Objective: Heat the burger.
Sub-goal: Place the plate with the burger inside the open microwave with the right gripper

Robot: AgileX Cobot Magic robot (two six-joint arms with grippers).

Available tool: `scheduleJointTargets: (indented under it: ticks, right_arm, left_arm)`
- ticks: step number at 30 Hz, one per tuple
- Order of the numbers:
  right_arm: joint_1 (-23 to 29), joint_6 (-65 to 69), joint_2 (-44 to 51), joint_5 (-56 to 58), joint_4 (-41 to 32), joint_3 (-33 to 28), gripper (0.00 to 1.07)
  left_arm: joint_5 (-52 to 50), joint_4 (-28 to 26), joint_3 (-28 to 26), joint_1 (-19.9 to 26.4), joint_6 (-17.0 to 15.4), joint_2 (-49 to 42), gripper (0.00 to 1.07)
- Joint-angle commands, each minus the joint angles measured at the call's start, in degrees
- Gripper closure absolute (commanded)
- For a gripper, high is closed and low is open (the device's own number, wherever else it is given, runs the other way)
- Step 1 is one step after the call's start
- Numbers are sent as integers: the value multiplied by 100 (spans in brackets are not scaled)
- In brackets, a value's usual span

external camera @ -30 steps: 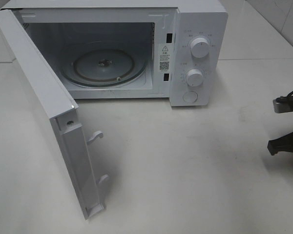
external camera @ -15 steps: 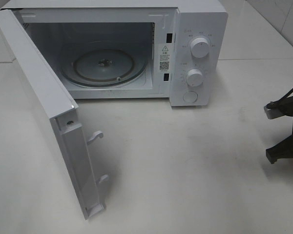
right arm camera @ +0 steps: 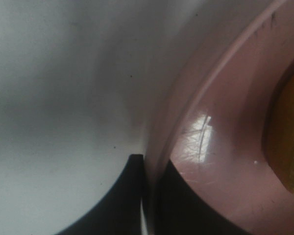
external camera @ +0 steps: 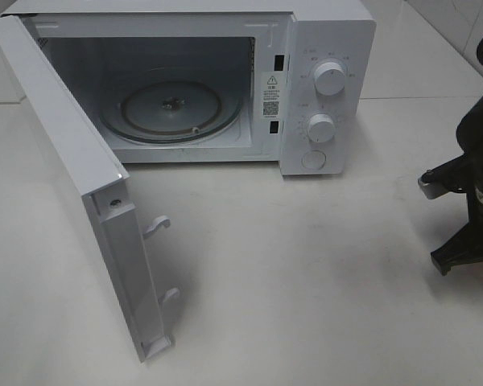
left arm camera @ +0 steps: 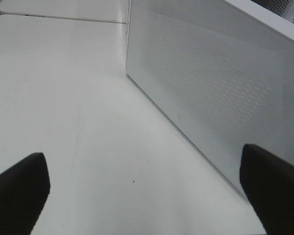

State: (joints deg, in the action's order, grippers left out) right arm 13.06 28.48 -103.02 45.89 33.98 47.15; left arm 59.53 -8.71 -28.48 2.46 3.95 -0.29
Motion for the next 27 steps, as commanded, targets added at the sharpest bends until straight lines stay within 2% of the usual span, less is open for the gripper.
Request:
scheduleJointTargets:
  ticks: [1, 14, 27]
  right_arm:
    - [115, 166, 120, 269, 407, -69, 107]
    - [195, 292, 1014, 395, 435, -556, 107]
    - [1175, 264, 1914, 831, 447, -945, 107]
  left_arm:
    - [-23, -29, 11, 0, -23, -115, 9]
    - [-23, -29, 11, 0, -23, -115, 9]
    - [-23, -29, 11, 0, -23, -115, 9]
